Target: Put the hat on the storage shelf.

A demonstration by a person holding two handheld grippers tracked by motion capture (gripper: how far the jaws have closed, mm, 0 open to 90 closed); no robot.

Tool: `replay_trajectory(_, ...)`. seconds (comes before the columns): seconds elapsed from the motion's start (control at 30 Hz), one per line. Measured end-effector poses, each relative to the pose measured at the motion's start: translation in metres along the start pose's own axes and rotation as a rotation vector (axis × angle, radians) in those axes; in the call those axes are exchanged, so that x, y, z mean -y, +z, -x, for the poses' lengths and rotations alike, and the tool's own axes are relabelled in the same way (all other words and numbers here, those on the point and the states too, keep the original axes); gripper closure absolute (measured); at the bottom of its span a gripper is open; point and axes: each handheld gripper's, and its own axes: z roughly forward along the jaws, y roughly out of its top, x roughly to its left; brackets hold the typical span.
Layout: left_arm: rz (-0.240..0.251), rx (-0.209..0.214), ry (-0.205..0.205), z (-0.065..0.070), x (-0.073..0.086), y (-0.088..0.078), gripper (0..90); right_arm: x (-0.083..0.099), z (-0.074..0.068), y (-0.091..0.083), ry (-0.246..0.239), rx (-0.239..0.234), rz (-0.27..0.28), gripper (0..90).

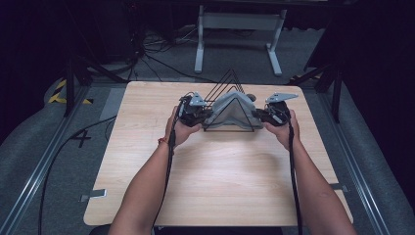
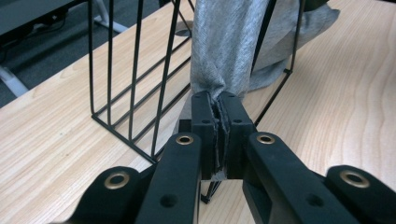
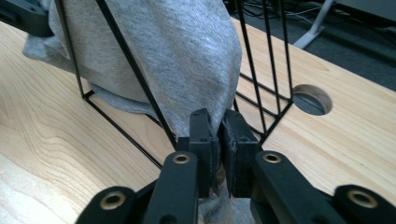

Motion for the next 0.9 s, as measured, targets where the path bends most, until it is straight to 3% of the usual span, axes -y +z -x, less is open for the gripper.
replay_trajectory(0.13, 0.013, -0.015, 0.014, -0.004, 0.0, -0.019, 84.0, -0.001, 0.0, -0.011, -0.013, 0.012, 0.006, 75.6)
replay_trajectory(0.37, -0.009, -0.031, 0.047, -0.004, 0.008, -0.048, 82.7, -0.003, 0.0, -0.03, -0.018, 0.033, 0.001, 71.2)
replay_trajectory(0.73, -0.097, -0.042, 0.118, 0.007, 0.034, -0.081, 79.1, 0.001, -0.017, -0.057, -0.078, 0.043, -0.035, 61.5)
replay_trajectory(0.9, -0.114, -0.046, 0.113, 0.009, 0.046, -0.093, 78.0, 0.008, -0.022, -0.065, -0.094, 0.041, -0.039, 60.3)
